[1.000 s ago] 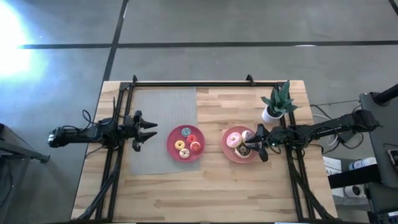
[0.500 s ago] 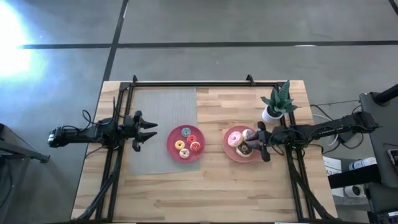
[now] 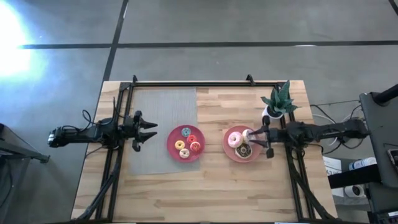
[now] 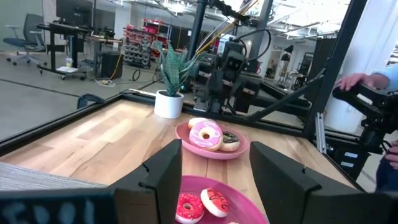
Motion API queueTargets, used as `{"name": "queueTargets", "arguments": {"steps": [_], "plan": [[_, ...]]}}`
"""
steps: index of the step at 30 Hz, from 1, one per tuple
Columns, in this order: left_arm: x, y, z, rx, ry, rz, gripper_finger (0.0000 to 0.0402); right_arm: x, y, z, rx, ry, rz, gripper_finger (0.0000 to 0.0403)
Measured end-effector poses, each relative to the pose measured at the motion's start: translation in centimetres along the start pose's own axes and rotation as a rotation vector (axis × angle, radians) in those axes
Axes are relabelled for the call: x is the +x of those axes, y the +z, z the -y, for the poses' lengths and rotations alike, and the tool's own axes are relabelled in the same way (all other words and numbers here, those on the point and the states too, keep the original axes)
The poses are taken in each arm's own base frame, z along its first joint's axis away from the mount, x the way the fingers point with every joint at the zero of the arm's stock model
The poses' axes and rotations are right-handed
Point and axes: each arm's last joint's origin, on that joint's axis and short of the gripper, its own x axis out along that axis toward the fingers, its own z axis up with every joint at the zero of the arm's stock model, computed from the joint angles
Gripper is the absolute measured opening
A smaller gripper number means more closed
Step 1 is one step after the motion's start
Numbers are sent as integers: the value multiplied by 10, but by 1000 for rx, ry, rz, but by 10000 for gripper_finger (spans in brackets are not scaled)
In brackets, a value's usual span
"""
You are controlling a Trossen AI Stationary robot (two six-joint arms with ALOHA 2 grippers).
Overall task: Pick & Place donuts
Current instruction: Return to Home Position
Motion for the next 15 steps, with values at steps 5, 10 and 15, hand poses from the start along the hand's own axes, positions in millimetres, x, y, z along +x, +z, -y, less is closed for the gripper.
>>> {"name": "queueTargets", "arguments": {"steps": [5, 10, 15], "plan": [[0, 0, 0, 0, 0, -1, 163, -7, 8, 1, 14, -7, 105, 129], [0, 0, 0, 0, 1, -1, 163, -14, 14, 2, 35, 4, 191, 123], [0, 0, 0, 1, 1, -2, 163, -14, 12, 1, 96, 126, 177, 120]]}}
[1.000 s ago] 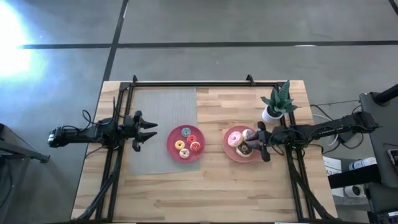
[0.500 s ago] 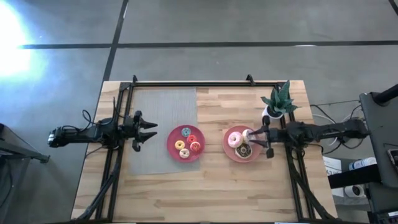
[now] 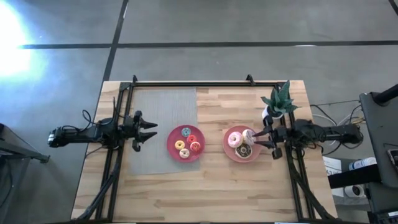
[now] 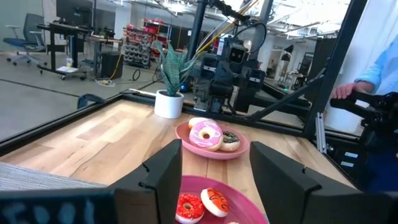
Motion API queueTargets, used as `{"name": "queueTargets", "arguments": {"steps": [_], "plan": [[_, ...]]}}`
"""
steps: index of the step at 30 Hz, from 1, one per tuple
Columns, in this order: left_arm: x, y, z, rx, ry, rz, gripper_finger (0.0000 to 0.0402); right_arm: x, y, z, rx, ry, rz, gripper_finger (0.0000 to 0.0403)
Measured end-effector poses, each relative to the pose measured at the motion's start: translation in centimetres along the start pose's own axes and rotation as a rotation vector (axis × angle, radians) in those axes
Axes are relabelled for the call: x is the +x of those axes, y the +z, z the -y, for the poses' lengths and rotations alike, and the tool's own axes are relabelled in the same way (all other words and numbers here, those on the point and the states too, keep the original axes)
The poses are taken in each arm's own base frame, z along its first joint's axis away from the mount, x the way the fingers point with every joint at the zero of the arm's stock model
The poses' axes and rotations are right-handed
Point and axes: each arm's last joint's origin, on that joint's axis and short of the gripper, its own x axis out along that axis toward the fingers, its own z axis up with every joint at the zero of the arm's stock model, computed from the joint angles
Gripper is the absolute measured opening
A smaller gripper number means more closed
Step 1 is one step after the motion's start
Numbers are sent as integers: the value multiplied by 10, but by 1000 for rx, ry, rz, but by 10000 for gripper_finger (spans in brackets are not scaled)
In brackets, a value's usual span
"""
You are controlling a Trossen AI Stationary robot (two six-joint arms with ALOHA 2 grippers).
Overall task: Pick & Place donuts
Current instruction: Return to Home Position
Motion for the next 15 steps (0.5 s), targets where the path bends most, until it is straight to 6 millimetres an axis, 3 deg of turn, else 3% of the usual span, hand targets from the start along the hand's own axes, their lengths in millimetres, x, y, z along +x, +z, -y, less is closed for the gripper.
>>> {"name": "queueTargets", "arguments": {"steps": [7, 15], "plan": [[0, 0, 0, 0, 0, -1, 163, 0, 1, 4, -51, -20, 6, 127], [0, 0, 0, 0, 0, -2, 163, 1, -1, 4, 33, -17, -15, 132]]}}
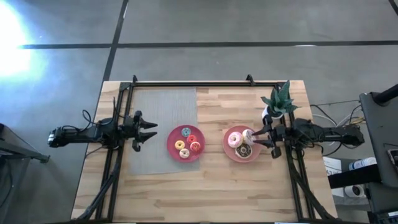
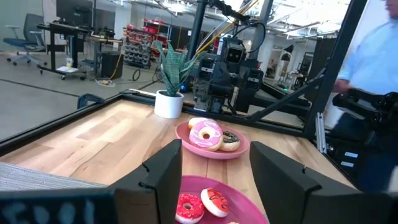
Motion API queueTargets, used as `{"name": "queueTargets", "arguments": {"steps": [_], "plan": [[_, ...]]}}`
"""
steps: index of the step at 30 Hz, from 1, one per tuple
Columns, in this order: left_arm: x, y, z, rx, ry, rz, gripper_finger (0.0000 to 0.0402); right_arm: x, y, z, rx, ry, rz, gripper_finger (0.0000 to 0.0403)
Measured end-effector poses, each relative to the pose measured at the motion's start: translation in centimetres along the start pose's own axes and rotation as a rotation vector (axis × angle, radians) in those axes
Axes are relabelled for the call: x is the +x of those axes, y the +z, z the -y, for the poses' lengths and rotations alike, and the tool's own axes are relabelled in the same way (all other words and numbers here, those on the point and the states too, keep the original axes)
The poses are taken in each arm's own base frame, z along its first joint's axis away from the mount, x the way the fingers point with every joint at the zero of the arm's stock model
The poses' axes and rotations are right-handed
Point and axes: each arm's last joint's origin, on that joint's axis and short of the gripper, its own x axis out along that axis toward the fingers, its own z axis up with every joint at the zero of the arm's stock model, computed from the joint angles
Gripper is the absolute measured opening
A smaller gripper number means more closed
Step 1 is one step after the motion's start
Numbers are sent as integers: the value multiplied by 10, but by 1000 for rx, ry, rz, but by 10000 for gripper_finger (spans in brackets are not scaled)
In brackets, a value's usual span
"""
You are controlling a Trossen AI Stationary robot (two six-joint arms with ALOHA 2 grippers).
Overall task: Pick & Place donuts
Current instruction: Return to Home Position
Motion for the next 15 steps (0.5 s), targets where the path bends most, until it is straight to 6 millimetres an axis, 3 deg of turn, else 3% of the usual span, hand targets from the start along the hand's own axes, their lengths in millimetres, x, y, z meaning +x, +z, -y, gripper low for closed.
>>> {"name": "queueTargets", "arguments": {"steps": [15], "plan": [[0, 0, 0, 0, 0, 0, 163, 1, -1, 0, -4, -2, -13, 130]]}}
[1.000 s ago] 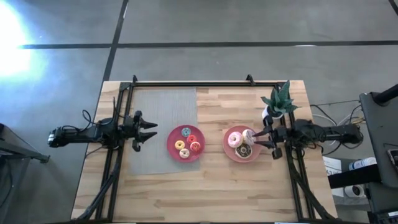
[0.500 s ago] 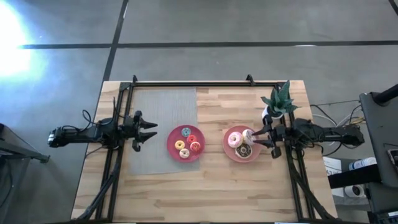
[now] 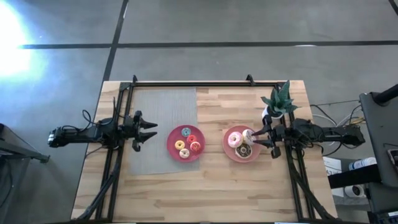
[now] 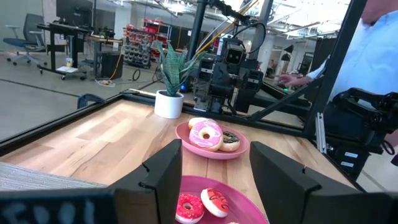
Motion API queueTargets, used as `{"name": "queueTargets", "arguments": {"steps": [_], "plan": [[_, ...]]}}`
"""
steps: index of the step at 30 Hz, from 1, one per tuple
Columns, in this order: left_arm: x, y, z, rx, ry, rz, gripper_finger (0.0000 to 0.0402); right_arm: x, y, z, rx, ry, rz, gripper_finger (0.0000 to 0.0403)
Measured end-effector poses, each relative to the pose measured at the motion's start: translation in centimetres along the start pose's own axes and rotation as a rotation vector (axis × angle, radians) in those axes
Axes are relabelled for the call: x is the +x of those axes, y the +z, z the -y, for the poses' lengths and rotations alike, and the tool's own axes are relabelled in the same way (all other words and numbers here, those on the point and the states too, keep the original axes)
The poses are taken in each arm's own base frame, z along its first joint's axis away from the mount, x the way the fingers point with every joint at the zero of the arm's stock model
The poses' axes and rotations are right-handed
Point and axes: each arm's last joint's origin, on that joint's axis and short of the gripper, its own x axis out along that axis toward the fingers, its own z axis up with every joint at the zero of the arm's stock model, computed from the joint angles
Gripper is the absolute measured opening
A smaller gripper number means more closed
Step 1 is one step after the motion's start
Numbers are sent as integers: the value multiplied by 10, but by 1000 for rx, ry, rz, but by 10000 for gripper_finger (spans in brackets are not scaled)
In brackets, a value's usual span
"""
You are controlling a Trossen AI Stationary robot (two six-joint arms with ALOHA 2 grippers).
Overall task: Pick & Place donuts
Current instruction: Return to Home Position
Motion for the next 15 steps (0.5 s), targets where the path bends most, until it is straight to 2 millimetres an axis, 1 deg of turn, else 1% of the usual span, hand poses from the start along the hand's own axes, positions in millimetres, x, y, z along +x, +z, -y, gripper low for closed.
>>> {"name": "queueTargets", "arguments": {"steps": [6, 15], "plan": [[0, 0, 0, 0, 0, 0, 163, 0, 0, 0, 0, -1, 0, 135], [0, 0, 0, 0, 0, 0, 163, 0, 0, 0, 0, -1, 0, 123]]}}
